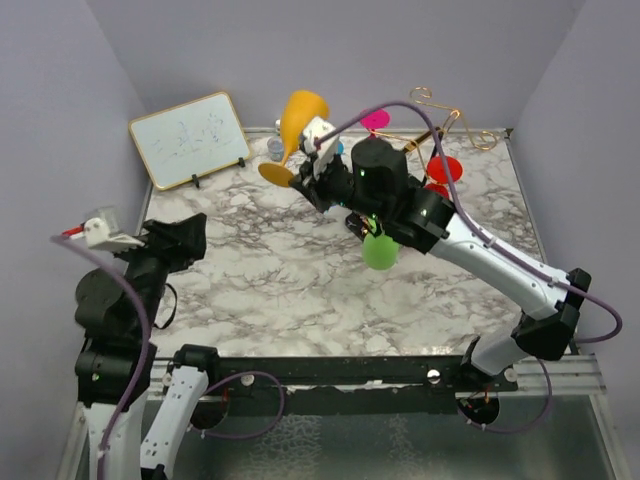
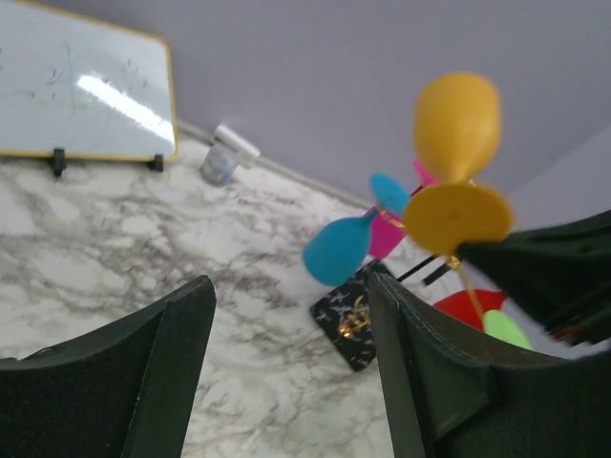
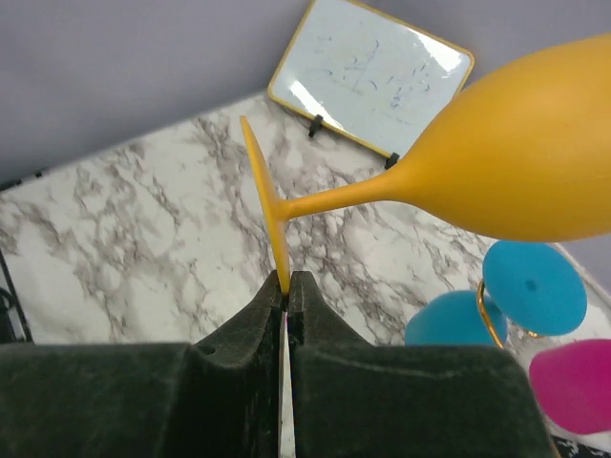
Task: Take the wine glass off the wine glass rack
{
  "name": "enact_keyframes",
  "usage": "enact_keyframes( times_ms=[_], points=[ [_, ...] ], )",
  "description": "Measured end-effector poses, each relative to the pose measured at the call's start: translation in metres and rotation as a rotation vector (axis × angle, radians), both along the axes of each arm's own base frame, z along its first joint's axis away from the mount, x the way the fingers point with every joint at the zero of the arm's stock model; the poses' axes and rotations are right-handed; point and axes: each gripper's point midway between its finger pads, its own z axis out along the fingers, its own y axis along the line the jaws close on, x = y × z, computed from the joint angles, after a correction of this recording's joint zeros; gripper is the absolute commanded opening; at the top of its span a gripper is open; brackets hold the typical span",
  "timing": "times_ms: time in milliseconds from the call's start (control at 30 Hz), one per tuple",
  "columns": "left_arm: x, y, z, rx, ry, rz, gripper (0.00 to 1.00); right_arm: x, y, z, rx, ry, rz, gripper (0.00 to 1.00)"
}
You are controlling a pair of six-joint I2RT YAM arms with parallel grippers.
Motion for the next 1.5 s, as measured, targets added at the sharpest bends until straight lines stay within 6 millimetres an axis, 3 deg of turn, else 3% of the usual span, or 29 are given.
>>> enact_keyframes(
  times_ms=[67,167,300,467,633,833,1000,1200,1500],
  points=[
    [-0.017,-0.002,0.037,-0.052,-0.086,-0.015,0.72,-0.012,-0.006,-0.015,-0.053,-0.040,-0.020,0.01],
    [-0.032,-0.013,0.055,-0.126,-0.124,-0.075,0.91,-0.044,-0.001,-0.035,-0.102,-0.123,-0.001,0.01],
    [-0.035,-0.036,0.042,-0.214,-0.043,-0.194,0.99,-0.086,0.007,-0.075,-0.158,-0.200,0.048,0.01],
    [-0.034,-0.071,0.022,-0.322,0.111,-0.372,0.99,-0.091,-0.002,-0.110,-0.197,-0.234,0.011,0.01],
    [-0.047,-0.091,0.010,-0.418,0.205,-0.484,0.94,-0.089,-0.012,-0.105,-0.170,-0.303,-0.067,0.01],
    [-0.060,-0.104,-0.004,-0.508,0.271,-0.570,0.75,-0.097,-0.014,-0.100,-0.136,-0.411,-0.103,0.01],
    [-0.063,-0.109,-0.017,-0.564,0.317,-0.589,0.75,-0.112,-0.007,-0.104,-0.135,-0.486,-0.108,0.01],
    [-0.066,-0.110,-0.019,-0.579,0.329,-0.596,0.74,-0.122,0.003,-0.105,-0.134,-0.560,-0.129,0.01],
    [-0.065,-0.110,-0.030,-0.583,0.351,-0.589,0.68,-0.130,0.006,-0.090,-0.098,-0.662,-0.182,0.01]
  ],
)
